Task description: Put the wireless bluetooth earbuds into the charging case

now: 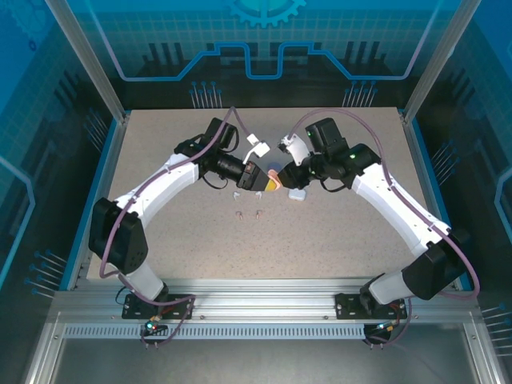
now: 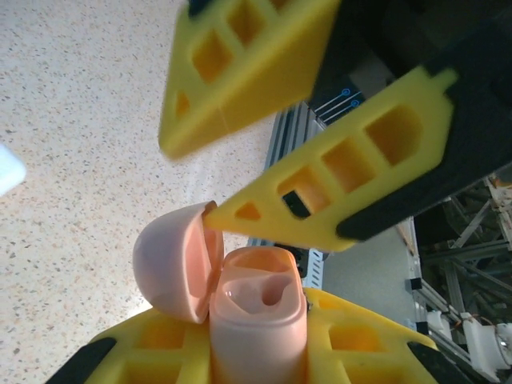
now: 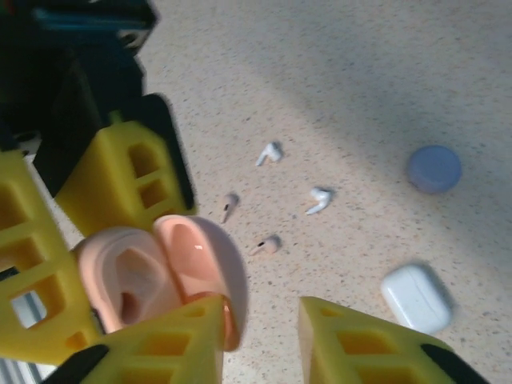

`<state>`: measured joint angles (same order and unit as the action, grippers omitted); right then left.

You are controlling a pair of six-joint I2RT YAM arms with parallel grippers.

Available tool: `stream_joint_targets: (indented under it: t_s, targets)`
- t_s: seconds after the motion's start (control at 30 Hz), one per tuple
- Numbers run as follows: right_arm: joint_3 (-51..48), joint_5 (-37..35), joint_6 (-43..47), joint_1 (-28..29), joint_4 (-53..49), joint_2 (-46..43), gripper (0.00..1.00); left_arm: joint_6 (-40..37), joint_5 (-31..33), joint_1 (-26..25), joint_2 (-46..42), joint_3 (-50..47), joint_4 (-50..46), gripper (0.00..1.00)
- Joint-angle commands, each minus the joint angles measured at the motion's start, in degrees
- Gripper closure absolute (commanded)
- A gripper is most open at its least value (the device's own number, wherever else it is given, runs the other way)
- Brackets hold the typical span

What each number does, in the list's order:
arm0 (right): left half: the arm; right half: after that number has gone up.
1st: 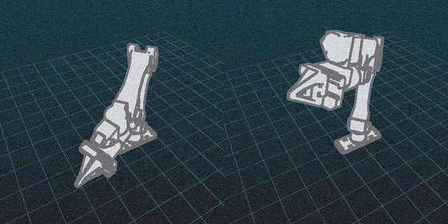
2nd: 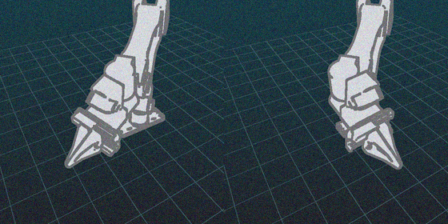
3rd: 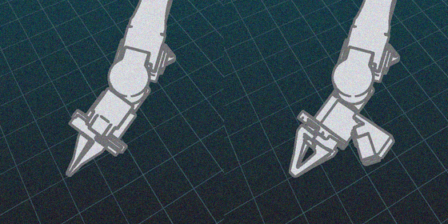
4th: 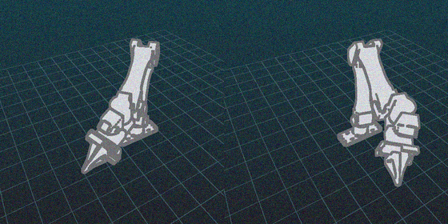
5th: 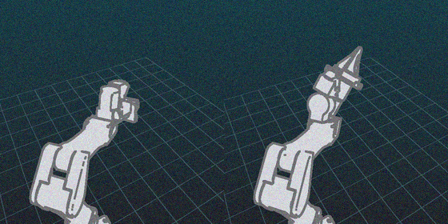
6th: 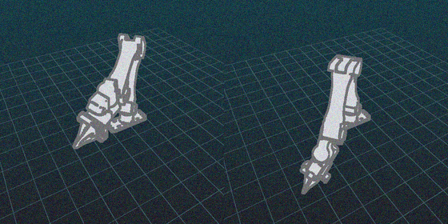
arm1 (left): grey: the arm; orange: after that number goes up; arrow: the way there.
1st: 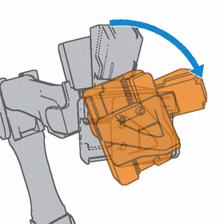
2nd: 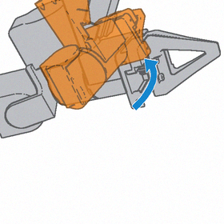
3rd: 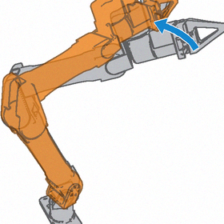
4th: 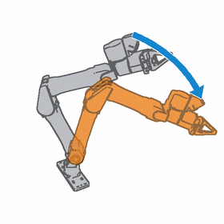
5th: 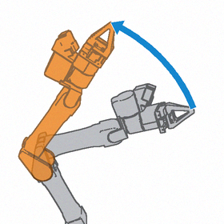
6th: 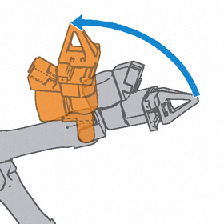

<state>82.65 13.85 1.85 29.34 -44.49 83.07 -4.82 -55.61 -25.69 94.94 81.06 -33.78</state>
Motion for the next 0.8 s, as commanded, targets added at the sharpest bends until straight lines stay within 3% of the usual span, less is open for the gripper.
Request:
stream_joint_targets:
  t_s: [0.0,0.17,0.27,0.47,0.63,0.77]
  targets:
    - [1.79,-0.1,-2.92,-2.46,0.33,-1.12,0.64,2.89,2.52,0.44,-4.3,-3.56,4.69,1.0]
    - [-1.83,7.57,-10.01,-4.81,4.87,-7.34,0.44,8.76,10.02,2.34,-10.91,-11.75,15.8,1.0]
    - [-5.27,9.16,-16.8,-5.26,6.94,-9.29,0.38,12.58,16.19,3.92,-16.21,-17.89,24.08,1.0]
    - [-13.86,1.39,-28.54,0.23,11.05,-7.03,0.36,15.89,33.68,4.08,-28.81,-28.31,38.13,1.0]
    - [-14.78,-4.35,-31.78,7.04,14.93,2.4,0.37,17.53,42.47,4.13,-34.74,-31.34,42.99,1.0]
    - [-9.75,-7.61,-31.8,11.58,14.93,12.93,0.4,19.01,47.9,4.11,-38.97,-33.13,45.71,1.0]
